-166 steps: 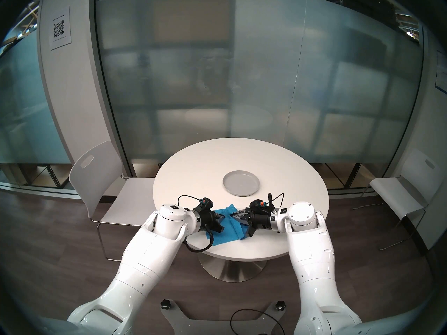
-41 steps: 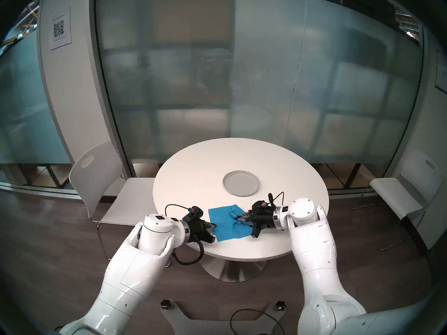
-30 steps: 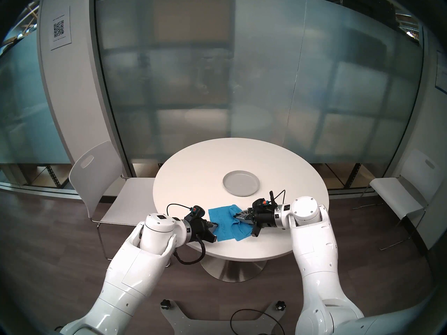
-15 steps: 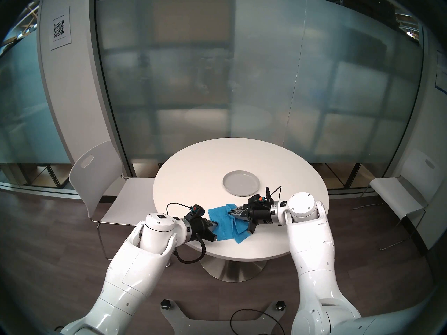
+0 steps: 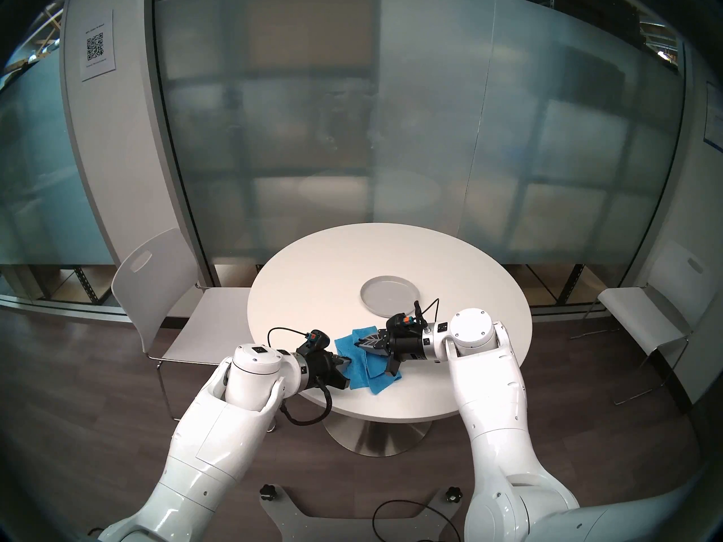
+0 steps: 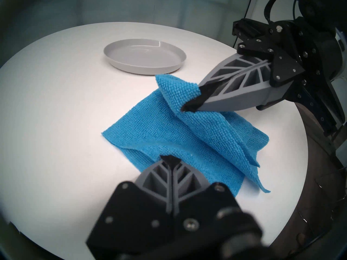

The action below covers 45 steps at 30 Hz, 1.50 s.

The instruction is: Fold the napkin in half twice and place it beside the plate

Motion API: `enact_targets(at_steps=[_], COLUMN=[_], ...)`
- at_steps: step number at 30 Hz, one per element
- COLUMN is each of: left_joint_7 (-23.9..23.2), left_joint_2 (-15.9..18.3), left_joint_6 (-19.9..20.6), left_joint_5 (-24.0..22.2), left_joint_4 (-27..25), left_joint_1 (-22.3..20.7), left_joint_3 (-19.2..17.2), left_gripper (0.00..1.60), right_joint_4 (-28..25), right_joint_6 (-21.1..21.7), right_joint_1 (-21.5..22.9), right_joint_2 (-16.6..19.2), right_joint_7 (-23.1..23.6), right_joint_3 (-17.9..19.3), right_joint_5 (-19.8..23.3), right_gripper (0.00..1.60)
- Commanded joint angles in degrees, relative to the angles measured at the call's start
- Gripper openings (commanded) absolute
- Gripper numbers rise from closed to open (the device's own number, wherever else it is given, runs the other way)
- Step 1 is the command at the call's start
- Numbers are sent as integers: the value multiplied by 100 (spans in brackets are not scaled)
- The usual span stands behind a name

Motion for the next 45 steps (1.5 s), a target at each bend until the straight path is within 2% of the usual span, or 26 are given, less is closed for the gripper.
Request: enact_targets(at_steps=[1,19,23,25,26,29,31,45], left_joint_7=[-8,4,20,24,24,28,30,67], left_joint_2=[-17,-40,-41,-42,-42,-43,-44,-47], left_joint_6=[7,-17,-6,-4,-4,-14,-20,-9], left_joint_5=[-13,-17,-17,-18,-20,-24,-28,-36], left_joint_4=[-146,-101,-113,-115,-114,-107,-103,-126], left_joint_1=[6,-5,-4,-4,-5,-6,-8,-7], left_joint_3=[11,62,67,68,68,70,69,68], left_gripper=[0,0,0,0,0,0,0,0], right_joint_4=[298,1129,1230,1229,1213,1161,1137,1345], right_joint_6=[-68,-250,-284,-301,-299,-296,-290,-400], right_joint_1=[413,844,883,878,870,846,827,819], right_joint_2=[-96,-128,-116,-116,-118,-120,-112,9], right_joint_7=[-159,-413,-394,-392,-380,-339,-340,-434], right_joint_3=[-100,-272,-291,-295,-297,-305,-310,-423], right_joint_5=[-31,-118,-107,-99,-93,-81,-93,-338], right_gripper=[8,11,31,54,60,67,77,68])
